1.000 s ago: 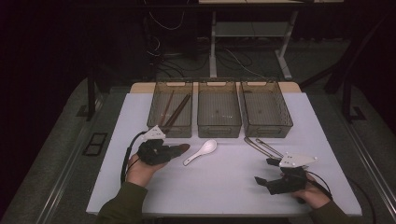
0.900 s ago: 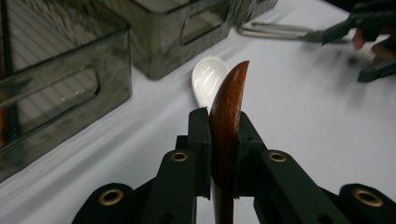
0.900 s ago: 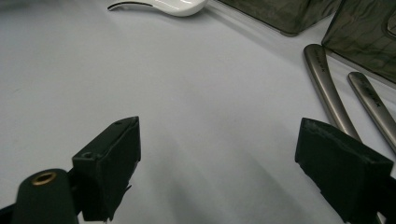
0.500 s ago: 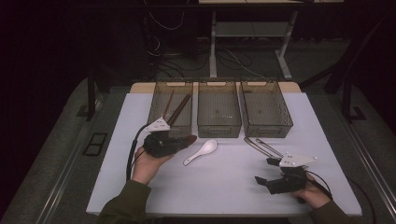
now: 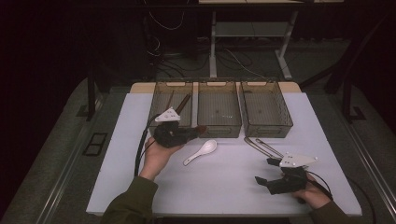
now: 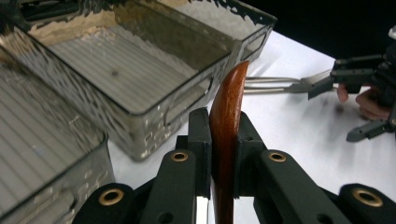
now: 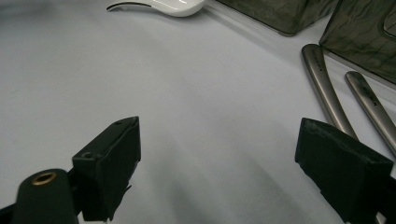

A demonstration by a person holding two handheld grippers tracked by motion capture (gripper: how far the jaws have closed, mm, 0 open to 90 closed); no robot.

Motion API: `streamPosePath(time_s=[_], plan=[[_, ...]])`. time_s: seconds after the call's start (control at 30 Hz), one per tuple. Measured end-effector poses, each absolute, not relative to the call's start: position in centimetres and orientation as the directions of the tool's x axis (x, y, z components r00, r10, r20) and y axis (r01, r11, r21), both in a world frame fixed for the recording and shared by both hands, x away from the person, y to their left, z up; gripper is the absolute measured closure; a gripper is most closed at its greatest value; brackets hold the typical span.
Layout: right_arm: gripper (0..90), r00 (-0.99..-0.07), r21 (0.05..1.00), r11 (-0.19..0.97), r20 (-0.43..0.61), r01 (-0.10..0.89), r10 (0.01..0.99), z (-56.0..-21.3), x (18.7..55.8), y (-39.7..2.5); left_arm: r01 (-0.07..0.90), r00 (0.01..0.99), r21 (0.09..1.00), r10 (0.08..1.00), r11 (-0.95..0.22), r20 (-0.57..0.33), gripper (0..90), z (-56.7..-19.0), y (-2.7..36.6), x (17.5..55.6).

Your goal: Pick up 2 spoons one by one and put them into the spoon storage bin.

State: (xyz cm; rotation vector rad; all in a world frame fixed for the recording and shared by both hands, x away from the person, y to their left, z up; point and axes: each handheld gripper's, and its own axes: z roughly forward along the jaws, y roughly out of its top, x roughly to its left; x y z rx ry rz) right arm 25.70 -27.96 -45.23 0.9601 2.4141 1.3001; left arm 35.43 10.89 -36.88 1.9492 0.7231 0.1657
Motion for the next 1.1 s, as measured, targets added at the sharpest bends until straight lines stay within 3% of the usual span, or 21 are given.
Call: streamPosePath(time_s=[0.63,1.1], plan=[[14.2,-0.756,0.815,0.386,0.094,0.432,0.648,-45.2,25.7,-28.1,0.373,0.811,0.885,0.562,-0.278,-0.165,80.5,-34.4,6.9,39.5],[14.2,-0.759,0.819,0.381,0.100,0.430,0.643,-45.1,25.6,-28.1,0.386,0.788,0.883,0.594,-0.268,-0.164,80.5,-34.5,3.3,44.6]])
